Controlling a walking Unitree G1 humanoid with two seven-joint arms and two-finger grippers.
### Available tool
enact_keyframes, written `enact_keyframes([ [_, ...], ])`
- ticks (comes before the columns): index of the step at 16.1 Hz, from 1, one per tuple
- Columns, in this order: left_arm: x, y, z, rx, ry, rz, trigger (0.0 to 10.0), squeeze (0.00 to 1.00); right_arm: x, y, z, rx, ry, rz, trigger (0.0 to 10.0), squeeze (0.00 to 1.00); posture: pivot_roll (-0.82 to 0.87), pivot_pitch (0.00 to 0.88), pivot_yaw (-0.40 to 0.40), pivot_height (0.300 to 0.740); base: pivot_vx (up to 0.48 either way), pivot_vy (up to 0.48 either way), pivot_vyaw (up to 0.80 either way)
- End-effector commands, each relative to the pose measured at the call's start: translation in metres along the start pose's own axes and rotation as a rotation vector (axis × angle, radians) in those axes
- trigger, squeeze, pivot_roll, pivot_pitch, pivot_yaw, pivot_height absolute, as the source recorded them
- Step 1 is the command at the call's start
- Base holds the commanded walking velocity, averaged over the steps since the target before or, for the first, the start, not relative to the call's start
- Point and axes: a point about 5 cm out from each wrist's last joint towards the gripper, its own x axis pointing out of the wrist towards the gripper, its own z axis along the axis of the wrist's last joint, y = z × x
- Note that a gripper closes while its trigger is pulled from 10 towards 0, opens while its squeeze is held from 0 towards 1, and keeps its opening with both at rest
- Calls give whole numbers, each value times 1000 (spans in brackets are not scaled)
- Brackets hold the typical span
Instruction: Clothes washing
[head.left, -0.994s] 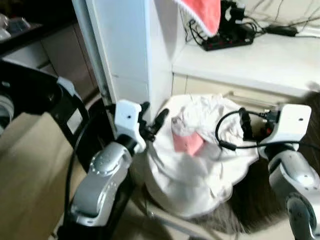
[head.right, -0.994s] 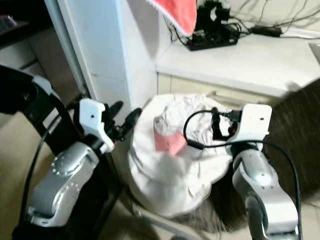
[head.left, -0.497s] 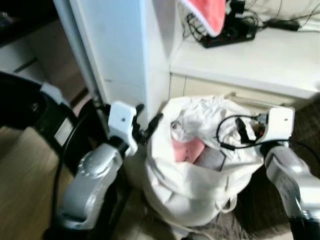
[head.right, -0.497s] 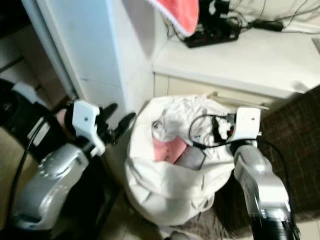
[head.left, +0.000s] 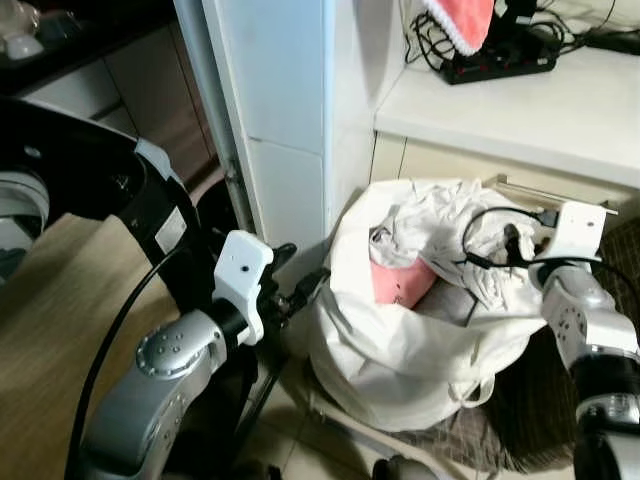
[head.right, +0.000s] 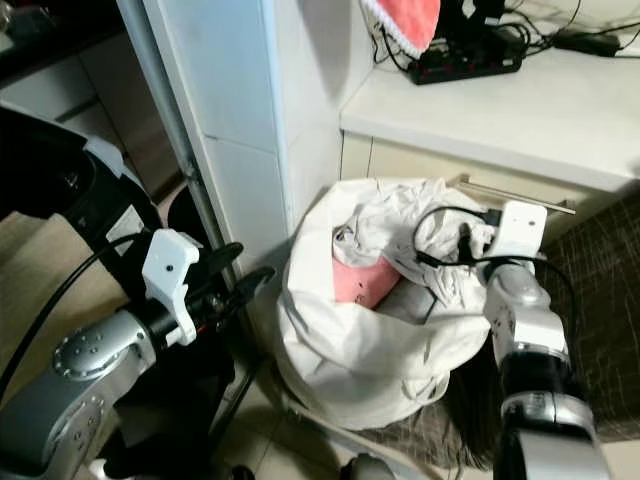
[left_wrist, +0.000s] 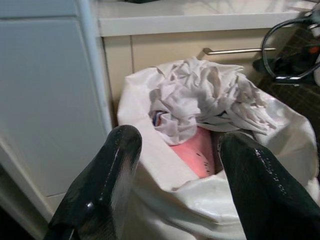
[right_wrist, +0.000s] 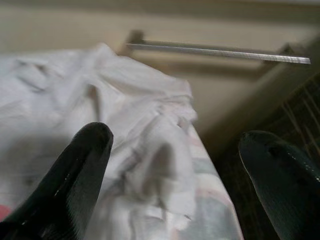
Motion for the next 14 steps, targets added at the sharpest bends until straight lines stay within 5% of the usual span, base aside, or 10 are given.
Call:
enact_keyframes([
  [1,-3,-4,3,4,7,-26,10000,0,5,-1,1,8,0,13,10000,1000,-13,164,43,740,0,0,0],
  [7,-13,-5,22,75,1,-51,10000,0,16,5,9,-31,-19,57,10000,1000,109,232,65,740,0,0,0],
  [8,-17,-6,24,91,16,-58,10000,0,17,4,6,-58,8,42,10000,0,147,248,73,740,0,0,0],
  [13,-37,-4,36,140,26,-47,10000,0,16,-1,0,-69,22,-11,9373,0,262,296,101,740,0,0,0],
  [14,-44,1,41,160,26,-27,10000,0,16,-6,0,-49,15,-41,1098,0,290,300,111,740,0,0,0],
])
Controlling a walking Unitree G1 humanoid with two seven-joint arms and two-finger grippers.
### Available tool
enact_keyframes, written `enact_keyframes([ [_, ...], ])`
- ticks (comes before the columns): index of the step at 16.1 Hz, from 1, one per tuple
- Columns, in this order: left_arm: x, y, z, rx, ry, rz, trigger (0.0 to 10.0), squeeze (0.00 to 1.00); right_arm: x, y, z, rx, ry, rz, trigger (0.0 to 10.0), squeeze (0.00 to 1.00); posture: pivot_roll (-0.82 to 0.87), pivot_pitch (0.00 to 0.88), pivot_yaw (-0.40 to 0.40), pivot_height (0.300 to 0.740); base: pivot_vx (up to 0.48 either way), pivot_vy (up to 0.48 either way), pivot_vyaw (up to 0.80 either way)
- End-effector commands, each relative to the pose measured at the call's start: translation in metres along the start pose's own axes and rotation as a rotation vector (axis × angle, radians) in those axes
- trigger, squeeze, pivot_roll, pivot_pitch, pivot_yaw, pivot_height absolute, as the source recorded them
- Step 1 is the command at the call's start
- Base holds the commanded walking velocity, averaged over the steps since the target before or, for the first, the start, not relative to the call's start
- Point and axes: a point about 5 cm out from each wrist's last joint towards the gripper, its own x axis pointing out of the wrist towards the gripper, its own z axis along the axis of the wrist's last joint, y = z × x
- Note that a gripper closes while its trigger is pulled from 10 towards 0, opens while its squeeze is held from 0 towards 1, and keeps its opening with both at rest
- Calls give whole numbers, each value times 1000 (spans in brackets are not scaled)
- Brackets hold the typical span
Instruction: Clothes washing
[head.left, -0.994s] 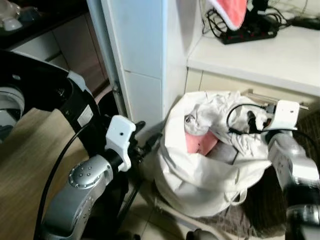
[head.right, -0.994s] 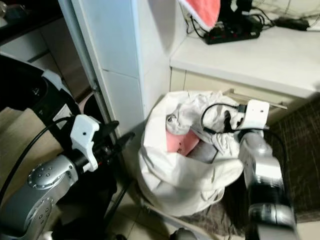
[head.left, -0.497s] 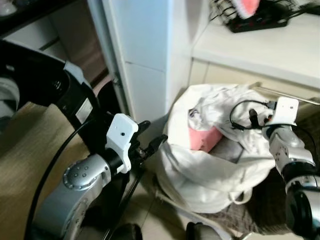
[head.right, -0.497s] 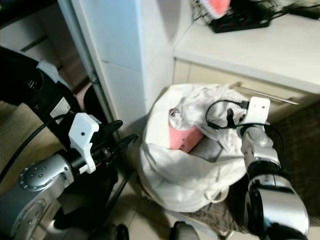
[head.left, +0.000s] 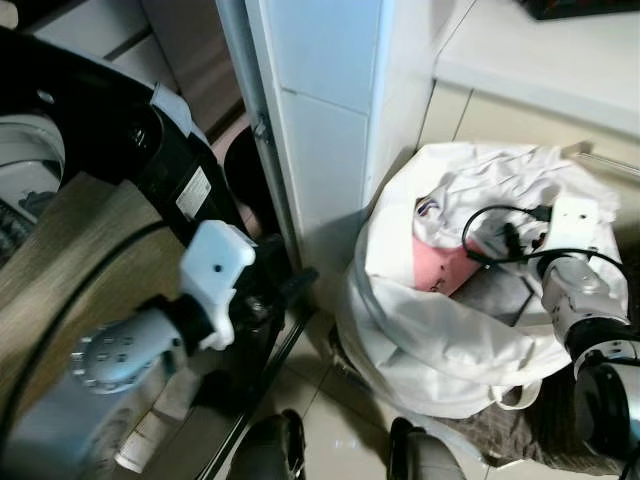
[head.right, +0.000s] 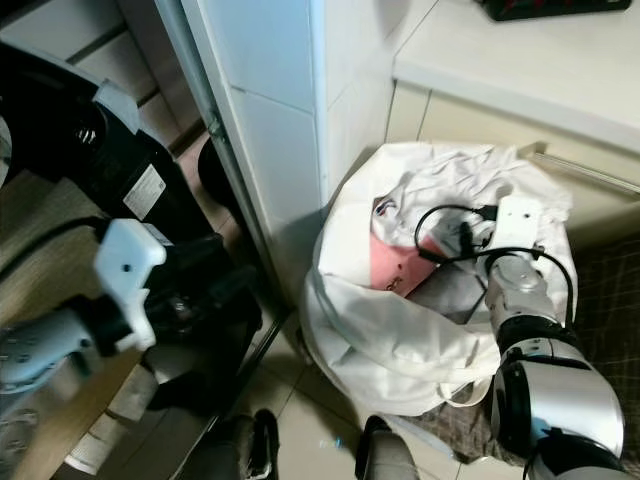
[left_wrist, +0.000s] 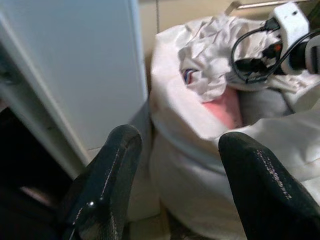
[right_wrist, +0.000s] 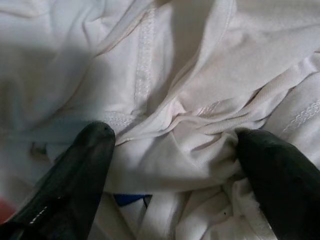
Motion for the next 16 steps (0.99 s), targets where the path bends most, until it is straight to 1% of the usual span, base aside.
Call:
enact_keyframes([
  [1,-7,2,3,5,2,10,10000,0,-1,-6,-3,31,8,-41,0,0,297,305,108,740,0,0,0],
  [3,-9,4,4,-3,5,22,10000,0,0,-9,2,51,-14,-55,0,0,293,299,106,740,0,0,0],
  [6,-9,-1,1,-13,18,9,10000,0,0,-8,2,48,-20,-51,0,0,275,286,97,740,0,0,0],
  [11,-6,-2,2,-23,12,6,10000,0,0,-3,4,51,-30,-37,0,0,264,278,93,740,0,0,0],
  [16,-2,-1,1,-26,12,16,10000,0,0,-2,5,47,-37,-35,0,0,252,271,92,740,0,0,0],
])
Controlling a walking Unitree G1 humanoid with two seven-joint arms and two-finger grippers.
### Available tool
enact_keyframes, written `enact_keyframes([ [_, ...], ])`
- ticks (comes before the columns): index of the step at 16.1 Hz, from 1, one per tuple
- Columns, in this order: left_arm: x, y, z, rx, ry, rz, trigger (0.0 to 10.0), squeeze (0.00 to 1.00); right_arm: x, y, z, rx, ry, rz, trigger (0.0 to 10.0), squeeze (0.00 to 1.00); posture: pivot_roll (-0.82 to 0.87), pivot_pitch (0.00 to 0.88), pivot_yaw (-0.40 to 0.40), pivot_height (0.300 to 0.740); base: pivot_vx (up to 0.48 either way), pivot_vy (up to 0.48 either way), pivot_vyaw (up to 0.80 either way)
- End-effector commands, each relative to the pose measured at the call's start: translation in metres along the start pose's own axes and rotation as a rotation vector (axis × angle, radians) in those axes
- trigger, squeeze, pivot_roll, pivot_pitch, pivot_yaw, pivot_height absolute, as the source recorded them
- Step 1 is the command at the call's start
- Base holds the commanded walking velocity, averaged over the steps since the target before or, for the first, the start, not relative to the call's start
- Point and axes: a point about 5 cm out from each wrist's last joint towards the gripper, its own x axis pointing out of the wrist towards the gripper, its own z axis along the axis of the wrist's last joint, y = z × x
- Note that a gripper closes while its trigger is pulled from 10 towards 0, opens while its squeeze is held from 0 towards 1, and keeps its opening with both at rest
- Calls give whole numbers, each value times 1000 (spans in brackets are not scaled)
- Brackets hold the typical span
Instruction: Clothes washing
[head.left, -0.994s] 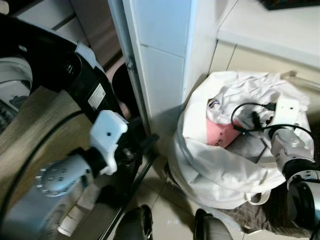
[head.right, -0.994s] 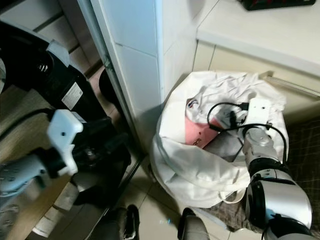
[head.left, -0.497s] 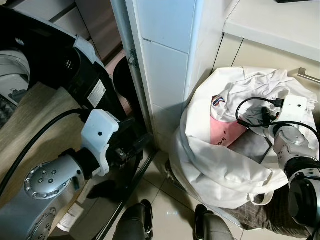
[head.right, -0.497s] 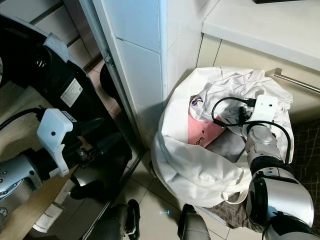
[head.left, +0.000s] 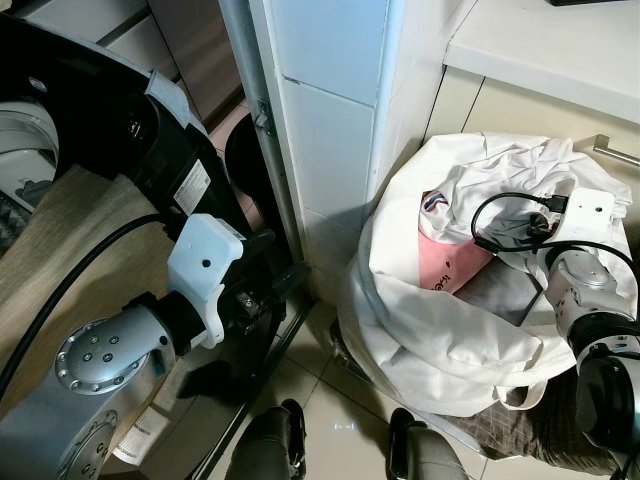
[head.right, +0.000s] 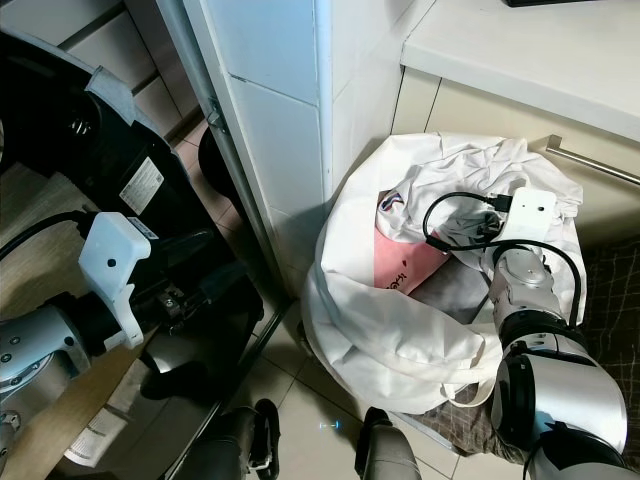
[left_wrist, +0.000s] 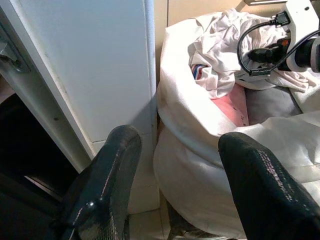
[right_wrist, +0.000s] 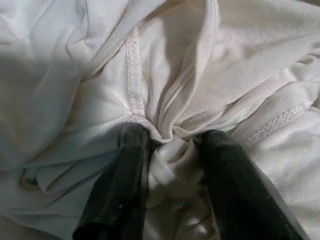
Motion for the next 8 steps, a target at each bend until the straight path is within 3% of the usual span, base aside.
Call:
enact_keyframes([
  [1,2,-1,-5,-10,11,3,10000,0,-1,1,-5,10,15,5,0,0,235,258,89,740,0,0,0],
  [8,20,10,-20,-49,-31,88,10000,0,-1,4,7,113,-80,-10,0,0,95,163,52,740,0,0,0],
])
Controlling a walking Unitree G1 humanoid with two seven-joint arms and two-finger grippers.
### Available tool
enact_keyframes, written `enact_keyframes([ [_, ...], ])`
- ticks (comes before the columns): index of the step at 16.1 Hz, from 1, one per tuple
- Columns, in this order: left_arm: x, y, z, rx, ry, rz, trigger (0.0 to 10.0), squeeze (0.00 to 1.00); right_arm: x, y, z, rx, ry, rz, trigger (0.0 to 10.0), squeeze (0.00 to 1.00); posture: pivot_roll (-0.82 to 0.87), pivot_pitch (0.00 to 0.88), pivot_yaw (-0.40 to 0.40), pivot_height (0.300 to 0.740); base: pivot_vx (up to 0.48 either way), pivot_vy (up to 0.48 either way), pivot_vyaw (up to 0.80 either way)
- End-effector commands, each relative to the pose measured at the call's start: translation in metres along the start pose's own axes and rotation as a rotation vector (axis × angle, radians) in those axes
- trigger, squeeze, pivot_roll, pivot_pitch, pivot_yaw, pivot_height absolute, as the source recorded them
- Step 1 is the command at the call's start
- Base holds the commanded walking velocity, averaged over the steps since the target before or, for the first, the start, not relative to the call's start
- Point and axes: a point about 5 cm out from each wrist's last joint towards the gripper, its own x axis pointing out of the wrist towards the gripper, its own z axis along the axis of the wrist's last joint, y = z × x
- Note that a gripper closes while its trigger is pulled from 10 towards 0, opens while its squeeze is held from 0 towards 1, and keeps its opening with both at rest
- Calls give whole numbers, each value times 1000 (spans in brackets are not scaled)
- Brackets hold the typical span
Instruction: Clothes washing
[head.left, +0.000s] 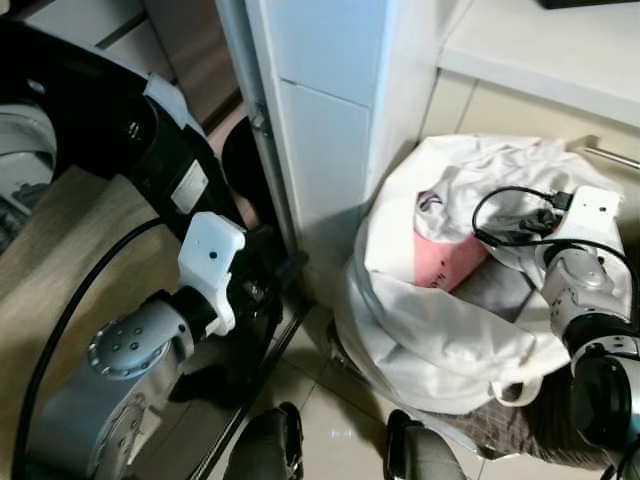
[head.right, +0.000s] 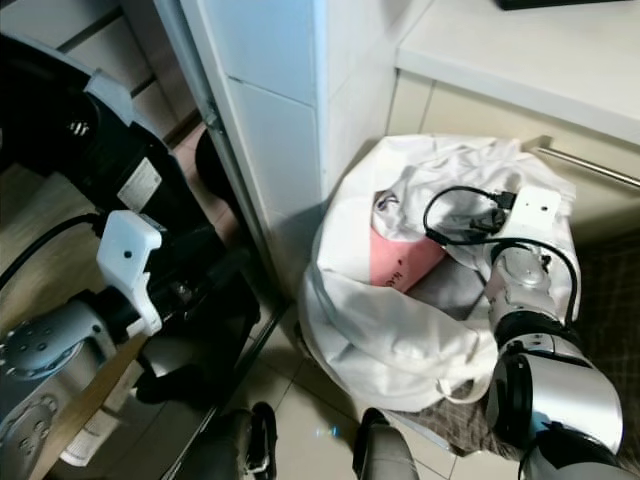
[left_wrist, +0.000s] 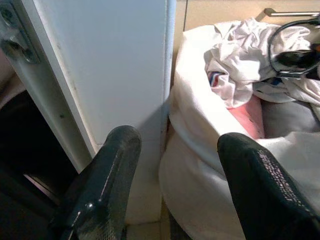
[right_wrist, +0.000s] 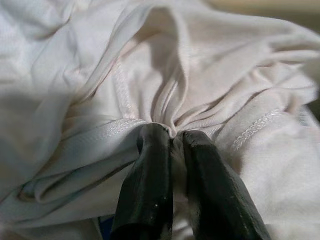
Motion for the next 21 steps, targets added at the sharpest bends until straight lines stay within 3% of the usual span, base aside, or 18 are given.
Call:
enact_keyframes([
  [1,9,3,-3,-2,-18,23,10000,0,0,5,12,29,-95,29,0,0,3,96,44,740,0,0,0],
  [4,31,9,-1,-23,-74,34,10000,0,-13,16,35,-51,-273,210,0,0,-64,54,45,740,0,0,0],
  [5,39,12,3,-4,-94,25,10000,0,-34,24,45,-154,-315,357,0,0,-100,41,59,740,0,0,0],
  [7,46,13,7,4,-111,16,10000,0,-56,26,54,-178,-341,448,0,0,-115,37,69,740,0,0,0],
  [9,58,7,14,-11,-152,-31,10000,0,-83,29,70,-141,-360,552,0,0,-137,33,80,740,0,0,0],
  [11,65,-1,25,-40,-205,-103,10000,0,-110,43,89,-66,-354,703,0,0,-149,33,85,740,0,0,0],
  [14,68,-11,32,-146,-248,-180,10000,0,-130,60,110,87,-350,889,0,0,-152,32,81,740,0,0,0],
  [15,70,-17,34,-199,-265,-213,10000,173,-135,64,117,161,-350,941,0,0,-153,30,75,740,0,0,0],
  [16,71,-21,37,-252,-283,-239,10000,1000,-137,65,121,203,-341,952,0,0,-151,29,70,740,0,0,0],
  [18,75,-30,51,-412,-355,-295,10000,1000,-142,70,128,301,-312,1011,0,0,-150,26,57,740,0,0,0],
  [21,77,-45,57,-512,-378,-373,10000,1000,-147,78,133,363,-279,1087,0,0,-150,23,48,740,0,0,0],
])
